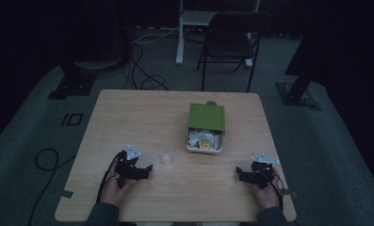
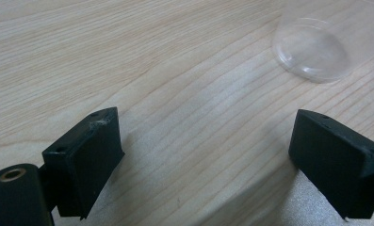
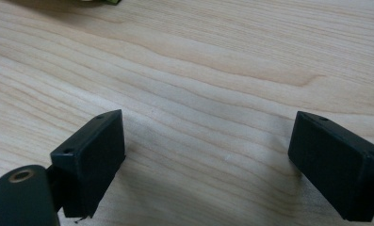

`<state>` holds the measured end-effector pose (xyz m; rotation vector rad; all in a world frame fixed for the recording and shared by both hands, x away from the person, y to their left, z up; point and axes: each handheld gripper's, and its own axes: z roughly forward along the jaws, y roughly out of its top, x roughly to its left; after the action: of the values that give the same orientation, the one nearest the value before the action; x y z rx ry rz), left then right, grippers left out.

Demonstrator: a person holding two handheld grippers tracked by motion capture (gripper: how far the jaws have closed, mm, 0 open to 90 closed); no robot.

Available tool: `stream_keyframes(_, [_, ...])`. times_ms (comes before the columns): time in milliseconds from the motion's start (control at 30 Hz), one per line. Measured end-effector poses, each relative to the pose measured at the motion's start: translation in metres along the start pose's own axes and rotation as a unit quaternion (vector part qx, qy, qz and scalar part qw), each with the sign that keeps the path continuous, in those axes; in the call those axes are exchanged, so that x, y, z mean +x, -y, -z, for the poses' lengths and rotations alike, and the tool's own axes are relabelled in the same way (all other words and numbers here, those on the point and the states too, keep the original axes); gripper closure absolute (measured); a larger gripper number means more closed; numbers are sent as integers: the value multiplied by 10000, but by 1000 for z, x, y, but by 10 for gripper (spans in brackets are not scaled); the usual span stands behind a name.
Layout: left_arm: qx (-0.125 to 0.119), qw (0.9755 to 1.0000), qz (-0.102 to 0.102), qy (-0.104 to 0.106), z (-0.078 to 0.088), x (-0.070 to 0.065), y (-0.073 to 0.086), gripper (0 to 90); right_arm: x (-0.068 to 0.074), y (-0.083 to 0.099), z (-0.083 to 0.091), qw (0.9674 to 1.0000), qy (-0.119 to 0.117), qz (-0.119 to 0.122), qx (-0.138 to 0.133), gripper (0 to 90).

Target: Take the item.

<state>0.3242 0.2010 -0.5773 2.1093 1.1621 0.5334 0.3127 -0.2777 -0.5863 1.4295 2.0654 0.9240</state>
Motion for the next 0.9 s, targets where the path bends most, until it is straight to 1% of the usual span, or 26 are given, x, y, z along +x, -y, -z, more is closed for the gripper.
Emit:
stream_keyframes(167, [-6, 10000, 32, -27, 1, -1, 1, 108, 1, 1, 1, 10000, -52, 37, 10, 111])
stream_keyframes(200, [-6, 10000, 28, -32, 2, -1, 2, 108, 3, 0, 1, 9998, -143, 135, 2, 111])
stream_keyframes(233, [-8, 10000, 36, -41, 2, -1, 3, 109, 4, 0, 0, 9997, -171, 164, 1, 111])
stream_keyframes(533, [-9, 10000, 43, -46, 2, -1, 3, 108, 5, 0, 1, 9994, -257, 238, 12, 114])
stream_keyframes(567, [-7, 10000, 40, -47, 3, -1, 3, 109, 5, 0, 2, 9993, -272, 256, 37, 147])
stream_keyframes(600, [-7, 10000, 40, -47, 3, -1, 3, 109, 5, 0, 2, 9993, -272, 256, 37, 147])
stream_keyframes(667, [-6, 10000, 41, -47, 3, -1, 3, 109, 6, -1, 3, 9992, -285, 261, 59, 184])
stream_keyframes(700, [-6, 10000, 41, -47, 3, -1, 3, 109, 6, -1, 3, 9992, -285, 261, 59, 184])
stream_keyframes(733, [-6, 10000, 47, -48, 3, -2, 3, 109, 6, -1, 4, 9992, -288, 264, 69, 203])
stream_keyframes(800, [-11, 10000, 48, -46, 3, -2, 3, 109, 5, -2, 6, 9993, -263, 231, 152, 249])
stream_keyframes(900, [-11, 10000, 48, -46, 3, -2, 3, 109, 5, -3, 6, 9993, -258, 223, 167, 262])
